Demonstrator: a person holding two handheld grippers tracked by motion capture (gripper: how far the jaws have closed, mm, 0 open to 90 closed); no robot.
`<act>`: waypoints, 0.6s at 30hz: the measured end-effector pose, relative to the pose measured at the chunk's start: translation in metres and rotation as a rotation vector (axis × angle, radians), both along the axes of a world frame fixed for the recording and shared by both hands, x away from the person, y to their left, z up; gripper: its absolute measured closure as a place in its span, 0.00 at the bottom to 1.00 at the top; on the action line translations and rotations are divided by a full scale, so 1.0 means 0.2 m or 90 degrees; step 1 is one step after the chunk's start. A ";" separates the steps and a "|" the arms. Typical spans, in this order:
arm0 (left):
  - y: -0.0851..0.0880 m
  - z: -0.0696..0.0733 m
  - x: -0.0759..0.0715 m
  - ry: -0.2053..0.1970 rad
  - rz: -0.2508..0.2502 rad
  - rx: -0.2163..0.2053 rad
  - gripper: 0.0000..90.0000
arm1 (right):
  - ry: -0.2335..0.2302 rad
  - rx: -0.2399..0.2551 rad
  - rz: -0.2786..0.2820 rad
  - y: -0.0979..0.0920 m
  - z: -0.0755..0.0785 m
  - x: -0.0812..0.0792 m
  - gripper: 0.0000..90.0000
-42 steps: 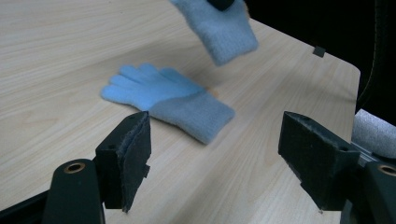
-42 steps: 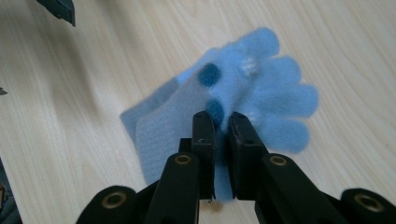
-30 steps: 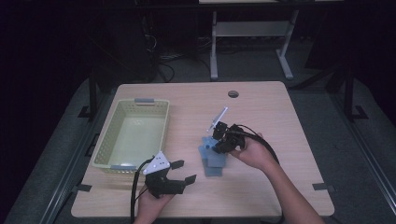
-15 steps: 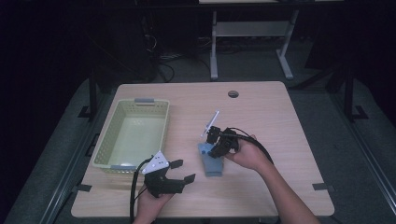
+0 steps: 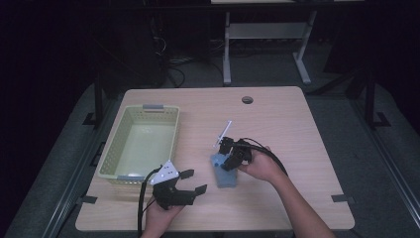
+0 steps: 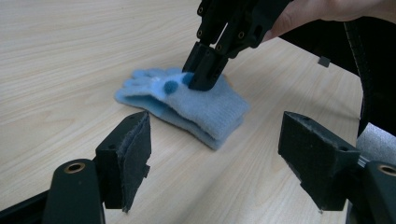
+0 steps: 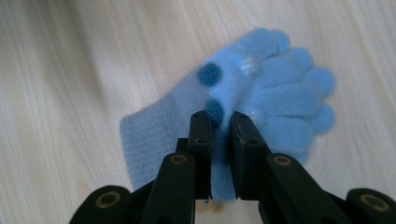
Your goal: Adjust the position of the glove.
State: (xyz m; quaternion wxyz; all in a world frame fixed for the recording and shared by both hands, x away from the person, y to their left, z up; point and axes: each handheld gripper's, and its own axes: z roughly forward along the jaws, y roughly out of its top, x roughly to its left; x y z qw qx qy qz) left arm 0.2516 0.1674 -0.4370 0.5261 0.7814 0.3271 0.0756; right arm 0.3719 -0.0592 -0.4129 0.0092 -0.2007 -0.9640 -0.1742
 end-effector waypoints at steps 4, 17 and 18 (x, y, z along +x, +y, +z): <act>0.00 0.00 0.00 -0.001 0.000 0.000 0.28 | 0.006 -0.005 -0.004 0.00 -0.02 0.01 0.84; -0.03 -0.01 -0.01 0.003 -0.008 0.002 0.28 | -0.022 0.036 -0.065 0.02 -0.03 0.01 0.88; -0.03 -0.01 -0.01 0.003 -0.008 0.002 0.28 | -0.022 0.036 -0.065 0.02 -0.03 0.01 0.88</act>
